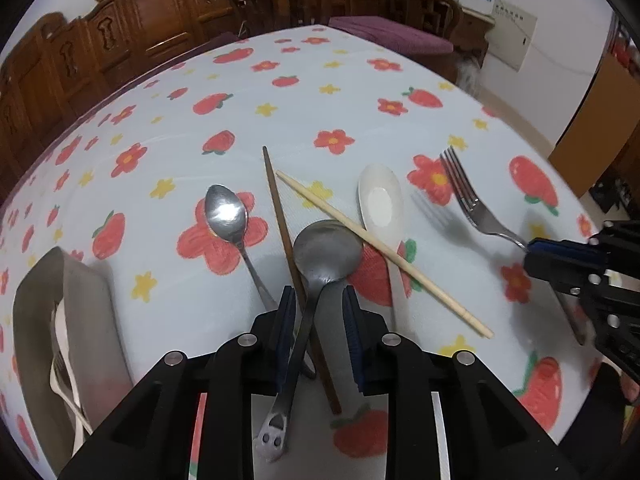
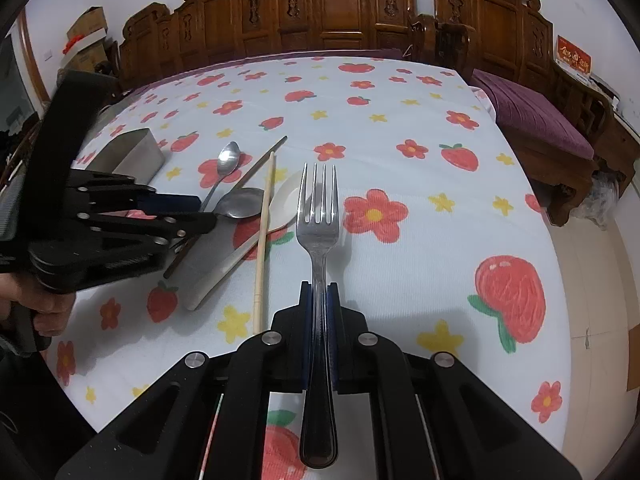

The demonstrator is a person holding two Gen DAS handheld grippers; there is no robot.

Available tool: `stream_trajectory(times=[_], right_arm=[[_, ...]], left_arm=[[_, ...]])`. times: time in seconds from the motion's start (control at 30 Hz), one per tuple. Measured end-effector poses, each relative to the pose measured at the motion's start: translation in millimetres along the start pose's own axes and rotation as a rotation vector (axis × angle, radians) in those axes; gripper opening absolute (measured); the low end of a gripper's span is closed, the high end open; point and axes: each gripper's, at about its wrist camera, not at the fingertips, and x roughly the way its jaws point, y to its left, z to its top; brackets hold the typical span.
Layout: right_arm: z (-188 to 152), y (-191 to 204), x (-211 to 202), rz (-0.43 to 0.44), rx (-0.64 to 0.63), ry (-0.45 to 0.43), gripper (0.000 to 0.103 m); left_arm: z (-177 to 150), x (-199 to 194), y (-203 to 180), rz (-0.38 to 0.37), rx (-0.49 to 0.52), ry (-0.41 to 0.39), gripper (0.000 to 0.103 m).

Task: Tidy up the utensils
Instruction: 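Lift the large metal spoon and carry it toward the tray with the left tool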

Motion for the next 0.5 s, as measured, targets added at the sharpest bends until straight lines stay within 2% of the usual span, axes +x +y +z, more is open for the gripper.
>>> stream_trajectory(times=[0.17, 0.3, 0.5], right_arm=[[0.6, -0.3, -0.1, 0.002, 0.003, -0.003, 0.009], [0.6, -0.5, 0.0, 0.001, 0.002, 0.0, 0.009], [0.3, -0.3, 0.0, 0.001, 0.002, 0.0, 0.009]], left_arm=[[0.9, 9.5, -1.2, 0.032, 0.011, 0.019, 0.022], [-0.6, 9.5, -1.7, 0.04, 0.021, 0.007, 0.008], [-6.5, -4.3, -3.2, 0.017, 0.022, -0.026, 0.005]])
